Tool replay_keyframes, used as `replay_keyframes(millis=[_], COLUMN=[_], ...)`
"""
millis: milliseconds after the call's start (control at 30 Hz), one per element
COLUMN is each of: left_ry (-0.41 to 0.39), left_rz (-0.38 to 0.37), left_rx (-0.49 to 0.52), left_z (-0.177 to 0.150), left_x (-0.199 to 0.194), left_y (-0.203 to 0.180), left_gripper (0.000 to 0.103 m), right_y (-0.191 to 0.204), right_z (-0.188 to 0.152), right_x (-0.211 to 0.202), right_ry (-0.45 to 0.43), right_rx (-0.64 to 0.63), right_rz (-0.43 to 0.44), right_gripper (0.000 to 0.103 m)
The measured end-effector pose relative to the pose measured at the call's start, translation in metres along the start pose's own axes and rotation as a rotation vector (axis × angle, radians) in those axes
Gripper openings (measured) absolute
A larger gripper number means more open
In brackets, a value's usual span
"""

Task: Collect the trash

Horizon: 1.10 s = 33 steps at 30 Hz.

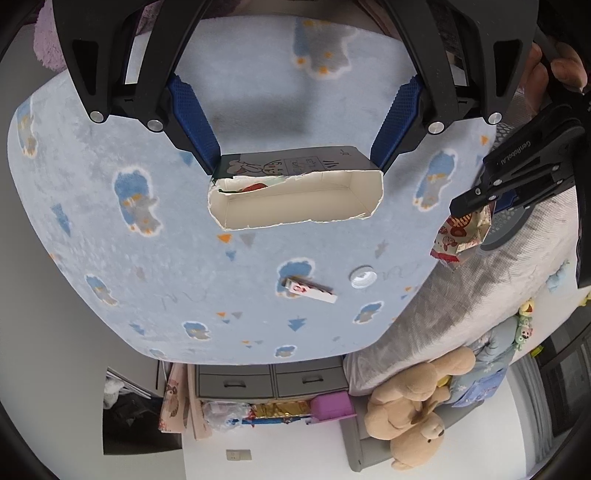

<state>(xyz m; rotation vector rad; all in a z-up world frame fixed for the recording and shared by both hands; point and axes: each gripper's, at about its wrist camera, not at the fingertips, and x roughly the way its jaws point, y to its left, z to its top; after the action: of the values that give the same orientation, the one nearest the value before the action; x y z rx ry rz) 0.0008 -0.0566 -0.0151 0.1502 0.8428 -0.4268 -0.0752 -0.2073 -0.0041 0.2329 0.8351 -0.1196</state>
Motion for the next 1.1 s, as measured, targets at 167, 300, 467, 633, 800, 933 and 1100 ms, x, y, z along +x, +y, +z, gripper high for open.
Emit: replay_keyframes(millis=[167,300,467,633,800,933,1100], left_ry=[-0.019,-0.047,-0.081,-0.095,-0.095,-0.083,-0.061], left_rz=[0.024,0.043,0.084,0.133,0.184,0.241,0.297], left_rx=[-0.034,-0.064,-0.098,-0.13,-0.162,-0.191,-0.25], left_z=[0.001,0.005,0.006,0.006,0.004,0.003,-0.003], left_x=[-0.017,-0.032,-0.05,-0.06,-0.065,-0.067,-0.066], left_y=[0.018,0.034,0.055,0.08,0.106,0.132,0.168], left_gripper=[0.029,0.029,0.029,0.029,0.029,0.029,0.029], right_y=[0.022,0.045,0.077,0.107,0.136,0.158,0.182], right_z=[0.016,0.029,0.044,0.054,0.06,0.062,0.063], right_x=[-0.002,-0.003,-0.003,0.003,0.012,0.021,0.036], right_ry=[-0.034,-0.059,-0.084,-0.089,-0.088,-0.082,-0.059], right_rx=[-0.027,-0.062,-0.11,-0.145,-0.176,-0.194,-0.214], right_rz=[0.046,0.086,0.134,0.179,0.229,0.271,0.315], right_gripper=[0.081,0.081,0.081,0.081,0.081,0.081,0.081])
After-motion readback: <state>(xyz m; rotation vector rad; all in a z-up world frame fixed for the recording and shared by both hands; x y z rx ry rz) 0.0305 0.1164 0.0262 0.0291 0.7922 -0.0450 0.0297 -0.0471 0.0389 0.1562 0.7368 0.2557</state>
